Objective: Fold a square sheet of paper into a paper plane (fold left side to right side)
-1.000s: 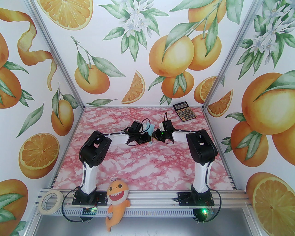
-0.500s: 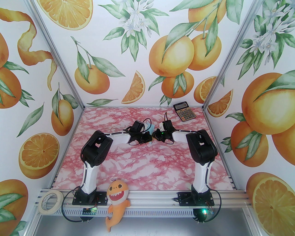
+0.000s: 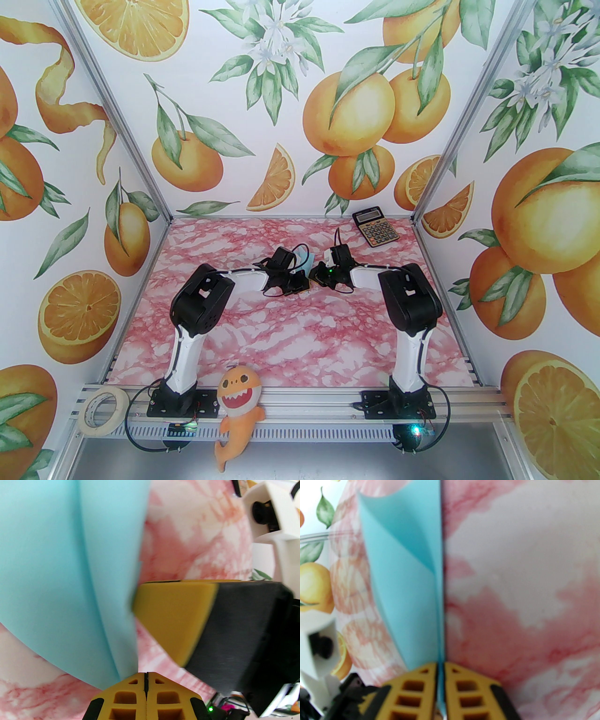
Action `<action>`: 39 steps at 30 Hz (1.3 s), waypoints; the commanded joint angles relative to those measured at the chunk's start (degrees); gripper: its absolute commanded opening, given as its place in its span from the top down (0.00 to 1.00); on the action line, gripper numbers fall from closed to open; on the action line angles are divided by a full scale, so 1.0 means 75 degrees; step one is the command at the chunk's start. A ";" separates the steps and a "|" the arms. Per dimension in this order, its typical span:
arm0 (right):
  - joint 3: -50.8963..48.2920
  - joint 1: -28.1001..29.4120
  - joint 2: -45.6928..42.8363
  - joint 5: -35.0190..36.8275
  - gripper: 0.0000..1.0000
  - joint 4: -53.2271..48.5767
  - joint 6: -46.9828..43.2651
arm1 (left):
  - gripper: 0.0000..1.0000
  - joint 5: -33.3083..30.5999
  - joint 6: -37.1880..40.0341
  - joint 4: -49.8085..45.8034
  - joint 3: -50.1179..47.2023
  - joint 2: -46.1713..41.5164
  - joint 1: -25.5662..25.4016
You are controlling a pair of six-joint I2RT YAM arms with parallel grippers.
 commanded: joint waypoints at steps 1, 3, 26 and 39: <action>-0.0224 0.0145 0.0461 0.0366 0.86 0.0106 -0.0004 | 1.00 -0.0087 0.0172 -0.0181 0.0223 0.0110 -0.0045; -0.0228 0.0152 0.0456 0.0368 0.86 0.0107 -0.0004 | 1.00 -0.0095 0.0194 -0.0193 0.0195 0.0111 -0.0033; -0.0255 0.0158 0.0428 0.0363 0.87 0.0130 0.0009 | 1.00 -0.0124 0.0265 -0.0549 0.0061 0.0120 0.0029; -0.0246 0.0158 0.0454 0.0371 0.87 0.0130 0.0019 | 0.99 0.0044 0.0169 -0.0637 0.1132 -0.0005 0.0430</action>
